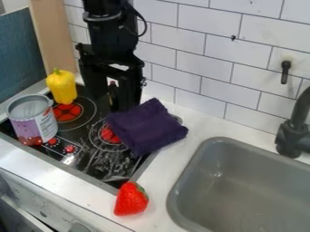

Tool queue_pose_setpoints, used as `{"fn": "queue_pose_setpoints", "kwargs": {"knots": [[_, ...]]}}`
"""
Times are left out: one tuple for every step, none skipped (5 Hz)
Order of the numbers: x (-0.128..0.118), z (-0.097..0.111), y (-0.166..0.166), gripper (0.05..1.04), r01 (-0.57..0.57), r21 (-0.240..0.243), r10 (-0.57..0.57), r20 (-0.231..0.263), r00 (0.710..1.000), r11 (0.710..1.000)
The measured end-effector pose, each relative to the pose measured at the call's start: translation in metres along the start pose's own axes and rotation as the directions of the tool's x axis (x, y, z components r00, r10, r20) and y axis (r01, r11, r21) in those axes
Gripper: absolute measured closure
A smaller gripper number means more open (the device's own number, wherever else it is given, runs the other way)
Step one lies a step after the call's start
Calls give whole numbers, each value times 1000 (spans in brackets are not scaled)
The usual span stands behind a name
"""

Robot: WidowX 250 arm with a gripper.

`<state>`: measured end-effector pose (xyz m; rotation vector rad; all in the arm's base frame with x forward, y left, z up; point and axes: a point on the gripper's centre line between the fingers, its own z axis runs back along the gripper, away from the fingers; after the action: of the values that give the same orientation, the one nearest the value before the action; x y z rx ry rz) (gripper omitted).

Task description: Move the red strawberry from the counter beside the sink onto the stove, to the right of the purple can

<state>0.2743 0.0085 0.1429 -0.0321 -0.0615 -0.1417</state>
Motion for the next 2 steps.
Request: {"fn": "queue_pose_setpoints", "kwargs": {"knots": [[-2, -7, -1, 83, 7, -6, -7, -27, 1000, 1000], [-10, -13, -7, 83, 120, -51, -123, -55, 991, 991]]}}
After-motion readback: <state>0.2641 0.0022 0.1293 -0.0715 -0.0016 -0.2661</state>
